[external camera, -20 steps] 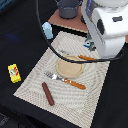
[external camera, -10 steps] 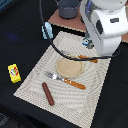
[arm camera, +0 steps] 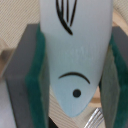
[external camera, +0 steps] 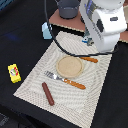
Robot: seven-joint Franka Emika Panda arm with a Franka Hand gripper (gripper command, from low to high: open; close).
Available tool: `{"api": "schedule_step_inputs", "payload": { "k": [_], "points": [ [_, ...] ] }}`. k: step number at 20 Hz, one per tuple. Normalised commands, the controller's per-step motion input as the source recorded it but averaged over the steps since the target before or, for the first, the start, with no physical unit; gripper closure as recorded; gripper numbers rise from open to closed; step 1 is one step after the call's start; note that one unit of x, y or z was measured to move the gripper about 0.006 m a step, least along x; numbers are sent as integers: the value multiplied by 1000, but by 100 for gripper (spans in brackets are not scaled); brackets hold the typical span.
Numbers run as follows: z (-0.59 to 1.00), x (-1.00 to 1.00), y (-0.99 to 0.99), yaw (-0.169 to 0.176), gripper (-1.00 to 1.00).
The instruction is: Interact with the objects in diverse but meaningful ways.
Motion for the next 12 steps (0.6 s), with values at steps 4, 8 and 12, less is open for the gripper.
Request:
{"api": "schedule_step_inputs", "payload": {
  "k": [4,8,12],
  "points": [
    [-171,-704,565,11,100],
    [-246,-909,437,26,100],
    [-269,-923,468,12,100]
  ]
}}
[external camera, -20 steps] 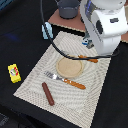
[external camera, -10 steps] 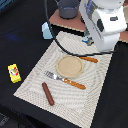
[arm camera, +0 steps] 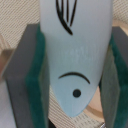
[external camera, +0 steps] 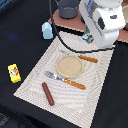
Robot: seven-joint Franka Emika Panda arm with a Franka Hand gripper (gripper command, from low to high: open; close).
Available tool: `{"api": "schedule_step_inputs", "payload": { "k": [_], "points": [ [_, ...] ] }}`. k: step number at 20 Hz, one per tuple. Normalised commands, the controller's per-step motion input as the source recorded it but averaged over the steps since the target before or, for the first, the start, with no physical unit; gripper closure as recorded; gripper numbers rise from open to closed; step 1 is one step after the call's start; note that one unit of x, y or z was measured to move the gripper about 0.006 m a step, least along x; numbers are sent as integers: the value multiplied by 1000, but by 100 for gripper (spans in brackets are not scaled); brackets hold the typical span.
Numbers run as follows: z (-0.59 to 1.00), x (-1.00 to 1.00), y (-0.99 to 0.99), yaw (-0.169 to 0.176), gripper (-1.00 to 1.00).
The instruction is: Interact with the objects in diverse but meaningful ways.
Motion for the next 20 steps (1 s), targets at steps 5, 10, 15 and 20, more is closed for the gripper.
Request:
{"api": "schedule_step_inputs", "payload": {
  "k": [5,10,15,20],
  "points": [
    [-332,-902,428,27,100],
    [-411,-903,409,33,100],
    [-463,-910,380,40,100],
    [-505,-910,330,43,100]
  ]
}}
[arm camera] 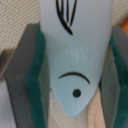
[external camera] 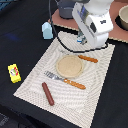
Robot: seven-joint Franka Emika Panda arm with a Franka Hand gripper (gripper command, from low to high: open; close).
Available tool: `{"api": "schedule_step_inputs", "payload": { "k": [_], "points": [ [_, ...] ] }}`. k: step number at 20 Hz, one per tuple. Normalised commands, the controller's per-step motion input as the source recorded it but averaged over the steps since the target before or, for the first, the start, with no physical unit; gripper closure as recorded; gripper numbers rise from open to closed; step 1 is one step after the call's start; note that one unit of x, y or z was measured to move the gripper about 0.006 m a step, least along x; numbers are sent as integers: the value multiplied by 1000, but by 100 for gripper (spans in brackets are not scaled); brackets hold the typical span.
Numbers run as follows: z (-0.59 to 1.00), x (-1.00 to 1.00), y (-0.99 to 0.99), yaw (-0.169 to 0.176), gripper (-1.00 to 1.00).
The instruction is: Interact with the objects in diverse but meaningful ways.
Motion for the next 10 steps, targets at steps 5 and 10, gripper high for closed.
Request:
{"api": "schedule_step_inputs", "payload": {
  "k": [5,10],
  "points": [
    [-518,-483,243,22,100],
    [-312,-203,215,3,-100]
  ]
}}
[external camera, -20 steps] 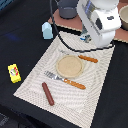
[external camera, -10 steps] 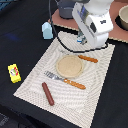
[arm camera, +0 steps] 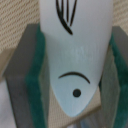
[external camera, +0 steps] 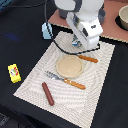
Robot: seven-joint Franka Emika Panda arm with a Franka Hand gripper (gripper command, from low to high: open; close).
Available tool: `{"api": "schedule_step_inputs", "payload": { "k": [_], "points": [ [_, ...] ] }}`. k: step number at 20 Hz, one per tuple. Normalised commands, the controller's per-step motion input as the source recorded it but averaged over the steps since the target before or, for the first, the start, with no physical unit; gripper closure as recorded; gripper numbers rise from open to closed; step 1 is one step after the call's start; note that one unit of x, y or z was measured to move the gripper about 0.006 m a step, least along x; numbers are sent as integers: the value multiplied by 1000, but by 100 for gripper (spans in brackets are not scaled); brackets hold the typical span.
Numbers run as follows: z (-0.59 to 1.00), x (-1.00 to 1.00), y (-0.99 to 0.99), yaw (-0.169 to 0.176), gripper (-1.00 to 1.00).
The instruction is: Interact with the objects in diverse but meaningful ways.
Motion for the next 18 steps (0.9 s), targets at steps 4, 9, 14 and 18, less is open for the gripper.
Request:
{"api": "schedule_step_inputs", "payload": {
  "k": [4,9,14,18],
  "points": [
    [282,70,54,-2,-100],
    [763,101,117,-47,-100],
    [979,1,276,-88,-100],
    [809,-54,562,-143,-100]
  ]
}}
